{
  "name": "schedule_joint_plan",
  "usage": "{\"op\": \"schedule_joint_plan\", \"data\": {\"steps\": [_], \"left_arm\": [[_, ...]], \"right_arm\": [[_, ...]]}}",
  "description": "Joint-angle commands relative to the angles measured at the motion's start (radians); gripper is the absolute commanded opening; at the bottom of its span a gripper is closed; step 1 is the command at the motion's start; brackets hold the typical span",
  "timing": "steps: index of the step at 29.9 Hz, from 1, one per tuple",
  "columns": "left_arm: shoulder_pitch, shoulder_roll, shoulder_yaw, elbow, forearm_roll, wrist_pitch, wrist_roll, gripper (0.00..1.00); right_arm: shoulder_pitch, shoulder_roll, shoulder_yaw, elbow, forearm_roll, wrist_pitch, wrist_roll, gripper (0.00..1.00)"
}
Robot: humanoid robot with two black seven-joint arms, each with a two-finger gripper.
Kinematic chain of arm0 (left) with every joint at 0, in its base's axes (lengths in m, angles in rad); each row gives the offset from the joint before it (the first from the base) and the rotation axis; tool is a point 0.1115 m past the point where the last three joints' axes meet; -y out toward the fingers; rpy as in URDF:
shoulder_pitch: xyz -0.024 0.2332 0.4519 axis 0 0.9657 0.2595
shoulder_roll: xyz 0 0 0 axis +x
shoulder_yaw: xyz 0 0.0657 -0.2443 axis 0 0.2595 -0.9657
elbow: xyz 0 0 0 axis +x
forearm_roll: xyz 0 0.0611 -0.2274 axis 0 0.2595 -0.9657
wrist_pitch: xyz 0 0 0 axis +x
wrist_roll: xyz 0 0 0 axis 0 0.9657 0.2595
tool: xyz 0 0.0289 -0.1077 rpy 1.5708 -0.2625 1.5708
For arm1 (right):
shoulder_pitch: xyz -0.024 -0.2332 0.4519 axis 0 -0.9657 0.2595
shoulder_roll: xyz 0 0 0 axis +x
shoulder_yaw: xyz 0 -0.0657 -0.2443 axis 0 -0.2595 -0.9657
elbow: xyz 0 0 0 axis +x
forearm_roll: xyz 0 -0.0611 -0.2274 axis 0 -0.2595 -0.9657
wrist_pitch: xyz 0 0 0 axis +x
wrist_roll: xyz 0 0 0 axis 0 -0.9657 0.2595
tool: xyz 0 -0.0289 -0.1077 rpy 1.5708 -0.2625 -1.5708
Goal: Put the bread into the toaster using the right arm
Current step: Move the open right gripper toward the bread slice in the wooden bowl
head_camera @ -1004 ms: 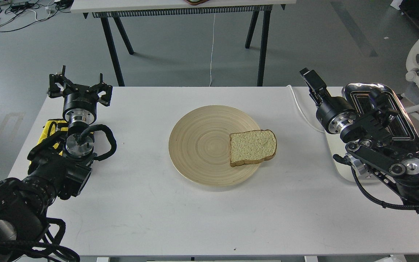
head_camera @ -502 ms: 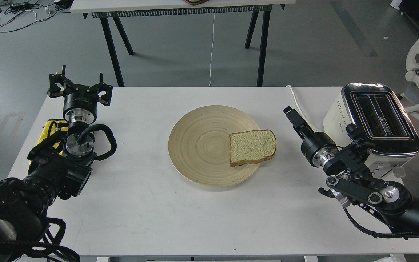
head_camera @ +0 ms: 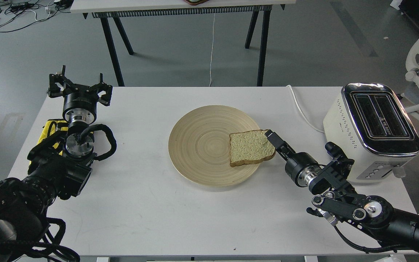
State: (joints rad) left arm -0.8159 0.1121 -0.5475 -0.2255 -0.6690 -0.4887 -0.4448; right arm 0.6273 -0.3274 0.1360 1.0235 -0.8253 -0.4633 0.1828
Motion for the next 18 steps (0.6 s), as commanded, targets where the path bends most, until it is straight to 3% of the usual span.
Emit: {"op": "schedule_joint_plan", "data": {"steps": [1, 7, 18], "left_arm": [[0.0, 0.0, 0.0, 0.0, -0.001, 0.0, 0.0, 1.0], [0.0, 0.0, 0.0, 0.0, -0.001, 0.0, 0.0, 1.0], [0.0, 0.0, 0.0, 0.0, -0.001, 0.0, 0.0, 1.0]], "right_arm": [[-0.001, 0.001, -0.019, -0.006, 0.0, 0.0, 0.0, 0.74], [-0.001, 0.001, -0.022, -0.005, 0.0, 0.0, 0.001, 0.53], [-0.001, 0.001, -0.022, -0.005, 0.0, 0.0, 0.0, 0.45]]}}
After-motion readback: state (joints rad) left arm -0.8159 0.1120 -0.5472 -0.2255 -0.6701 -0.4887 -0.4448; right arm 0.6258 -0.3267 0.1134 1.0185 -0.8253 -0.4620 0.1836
